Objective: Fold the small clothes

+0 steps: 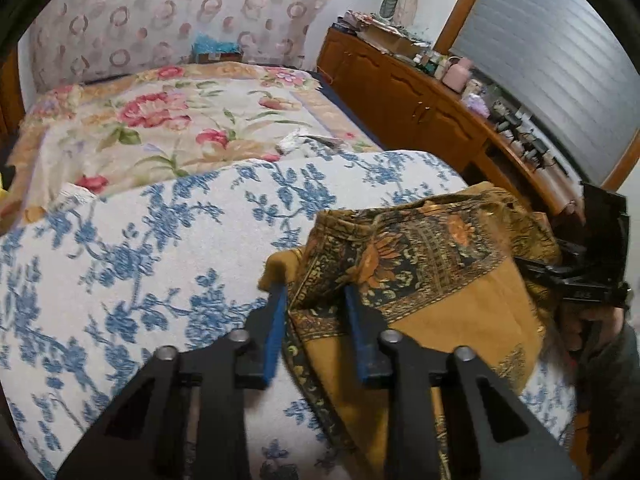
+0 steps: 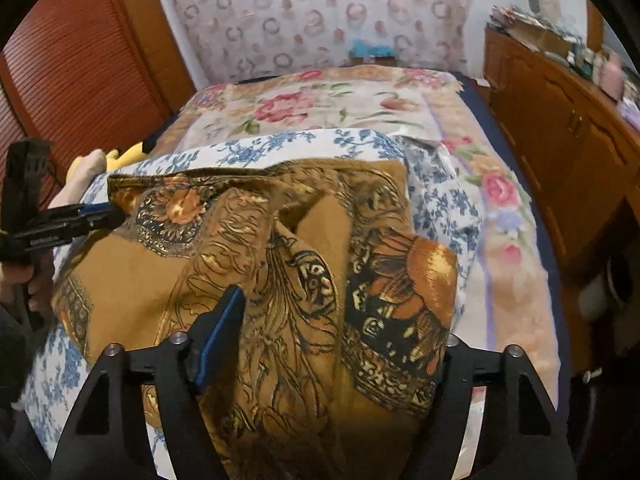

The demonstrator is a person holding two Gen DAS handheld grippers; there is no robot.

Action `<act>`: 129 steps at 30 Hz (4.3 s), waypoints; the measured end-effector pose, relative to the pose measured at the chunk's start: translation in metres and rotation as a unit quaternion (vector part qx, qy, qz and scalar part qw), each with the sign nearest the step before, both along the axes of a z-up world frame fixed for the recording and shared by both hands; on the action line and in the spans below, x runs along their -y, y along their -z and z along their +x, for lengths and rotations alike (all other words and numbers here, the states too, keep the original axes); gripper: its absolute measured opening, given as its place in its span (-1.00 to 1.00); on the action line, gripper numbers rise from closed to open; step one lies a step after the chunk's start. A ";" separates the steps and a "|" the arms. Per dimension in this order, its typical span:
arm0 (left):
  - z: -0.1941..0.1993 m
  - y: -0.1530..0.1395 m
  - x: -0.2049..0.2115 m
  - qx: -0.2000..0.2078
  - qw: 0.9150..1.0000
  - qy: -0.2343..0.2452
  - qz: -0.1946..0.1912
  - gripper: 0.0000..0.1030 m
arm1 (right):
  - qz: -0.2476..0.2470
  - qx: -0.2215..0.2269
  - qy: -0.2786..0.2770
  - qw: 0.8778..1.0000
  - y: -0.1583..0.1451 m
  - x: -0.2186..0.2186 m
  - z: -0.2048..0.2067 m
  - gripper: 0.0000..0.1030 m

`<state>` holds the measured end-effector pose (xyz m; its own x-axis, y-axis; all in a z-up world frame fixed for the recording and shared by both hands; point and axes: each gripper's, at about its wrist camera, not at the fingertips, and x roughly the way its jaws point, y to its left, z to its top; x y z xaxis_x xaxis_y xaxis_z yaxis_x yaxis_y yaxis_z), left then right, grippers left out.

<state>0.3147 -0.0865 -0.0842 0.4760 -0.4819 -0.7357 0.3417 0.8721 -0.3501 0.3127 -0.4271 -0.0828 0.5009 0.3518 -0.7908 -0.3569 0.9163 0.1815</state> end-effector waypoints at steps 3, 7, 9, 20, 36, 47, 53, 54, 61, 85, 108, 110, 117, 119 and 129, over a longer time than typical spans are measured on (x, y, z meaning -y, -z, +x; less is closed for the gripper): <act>-0.004 -0.005 0.003 0.013 1.000 0.005 -0.005 -0.88 | 0.004 -0.003 -0.004 1.000 0.000 0.001 0.000 0.34; -0.015 -0.024 0.004 0.043 0.999 0.010 -0.021 -0.92 | 0.024 -0.002 -0.012 1.000 -0.001 0.003 -0.003 -0.29; -0.022 -0.035 0.003 0.061 0.998 0.011 -0.027 -0.92 | 0.034 0.002 -0.016 0.999 -0.004 0.004 -0.005 -0.51; -0.058 -0.092 -0.040 0.136 0.990 -0.016 -0.032 -0.92 | 0.012 0.096 -0.029 0.995 -0.061 -0.045 -0.028 -0.71; -0.115 -0.116 -0.196 0.189 0.969 -0.159 -0.022 -0.92 | 0.000 0.155 -0.172 0.973 -0.122 -0.213 -0.006 -0.71; -0.169 -0.066 -0.299 0.181 0.936 -0.301 -0.011 -0.92 | -0.082 0.208 -0.336 0.915 -0.158 -0.406 0.013 -0.72; -0.188 -0.016 -0.319 0.126 0.929 -0.348 0.005 -0.92 | -0.124 0.209 -0.417 0.876 -0.130 -0.520 0.017 -0.72; -0.189 -0.009 -0.322 0.116 0.928 -0.353 0.005 -0.92 | -0.127 0.206 -0.423 0.873 -0.125 -0.533 0.019 -0.72; -0.198 0.016 -0.327 0.082 0.931 -0.356 0.026 -0.92 | -0.108 0.181 -0.391 0.896 -0.091 -0.580 0.044 -0.29; -0.228 -0.060 -0.258 0.186 0.933 -0.292 0.099 0.06 | 0.030 0.162 -0.209 0.964 -0.116 -0.397 -0.043 0.53; -0.261 -0.120 -0.125 0.257 0.938 -0.208 0.105 0.07 | 0.025 0.277 0.009 0.961 -0.156 -0.205 -0.222 0.54; -0.263 -0.124 -0.121 0.257 0.937 -0.209 0.109 0.07 | 0.027 0.283 0.021 0.958 -0.159 -0.196 -0.231 0.54; -0.268 -0.131 -0.111 0.265 0.932 -0.215 0.125 0.07 | 0.024 0.294 0.038 0.955 -0.161 -0.182 -0.243 0.54; -0.269 -0.131 -0.110 0.265 0.931 -0.217 0.125 0.07 | 0.024 0.296 0.040 0.954 -0.161 -0.181 -0.244 0.54; -0.269 -0.131 -0.105 0.263 0.933 -0.214 0.120 0.07 | 0.027 0.291 0.044 0.955 -0.159 -0.174 -0.249 0.54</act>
<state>0.0455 0.0189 0.0466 0.9128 -0.0165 -0.4080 0.0138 0.9999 -0.0097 0.0632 -0.2532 0.0764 0.8802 0.3192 -0.3512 -0.3327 0.9427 0.0229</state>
